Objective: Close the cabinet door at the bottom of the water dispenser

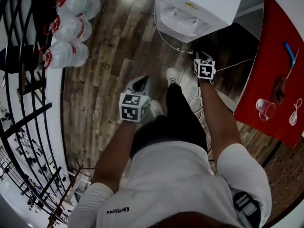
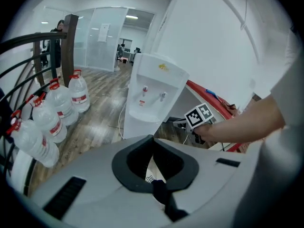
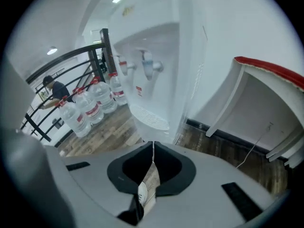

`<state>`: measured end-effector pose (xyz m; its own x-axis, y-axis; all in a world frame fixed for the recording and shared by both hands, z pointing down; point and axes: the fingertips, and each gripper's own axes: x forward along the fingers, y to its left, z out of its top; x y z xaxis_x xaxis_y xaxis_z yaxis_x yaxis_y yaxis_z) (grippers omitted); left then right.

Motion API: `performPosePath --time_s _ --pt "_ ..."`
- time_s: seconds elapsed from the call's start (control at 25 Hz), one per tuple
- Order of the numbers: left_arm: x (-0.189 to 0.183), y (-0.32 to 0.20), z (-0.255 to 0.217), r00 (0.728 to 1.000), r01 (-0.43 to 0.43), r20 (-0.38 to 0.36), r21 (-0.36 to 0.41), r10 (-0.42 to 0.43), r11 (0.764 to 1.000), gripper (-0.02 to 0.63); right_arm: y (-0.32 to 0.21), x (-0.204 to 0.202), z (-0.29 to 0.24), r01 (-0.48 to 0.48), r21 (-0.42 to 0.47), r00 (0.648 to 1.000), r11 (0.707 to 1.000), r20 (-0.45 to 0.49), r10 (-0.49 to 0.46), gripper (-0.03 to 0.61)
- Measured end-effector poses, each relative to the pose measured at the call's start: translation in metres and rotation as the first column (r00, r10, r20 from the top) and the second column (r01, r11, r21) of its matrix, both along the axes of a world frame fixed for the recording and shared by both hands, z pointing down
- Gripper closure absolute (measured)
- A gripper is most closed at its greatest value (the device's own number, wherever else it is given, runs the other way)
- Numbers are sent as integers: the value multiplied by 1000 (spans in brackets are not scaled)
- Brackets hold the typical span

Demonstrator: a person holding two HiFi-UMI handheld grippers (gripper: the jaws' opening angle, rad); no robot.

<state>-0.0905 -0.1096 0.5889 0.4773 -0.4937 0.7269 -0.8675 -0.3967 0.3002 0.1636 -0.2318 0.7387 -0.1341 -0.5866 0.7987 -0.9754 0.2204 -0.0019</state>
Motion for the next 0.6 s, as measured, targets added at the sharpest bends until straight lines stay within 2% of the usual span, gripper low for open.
performPosePath --time_s 0.12,0.28,0.44,0.6 --pt "-9 34 -30 1000 -20 0 34 20 999 617 46 -17 -41 11 12 998 1000 57 -12 555" --pt "-21 70 -60 1000 -20 -16 86 21 996 617 98 -49 -97 5 42 975 999 222 -14 555" --pt "-26 107 -87 998 -16 -61 94 22 995 617 160 -93 -170 70 80 923 994 372 -95 557" --pt "-16 145 -119 992 -85 -87 112 95 990 617 227 -125 -254 144 123 863 982 470 -186 557"
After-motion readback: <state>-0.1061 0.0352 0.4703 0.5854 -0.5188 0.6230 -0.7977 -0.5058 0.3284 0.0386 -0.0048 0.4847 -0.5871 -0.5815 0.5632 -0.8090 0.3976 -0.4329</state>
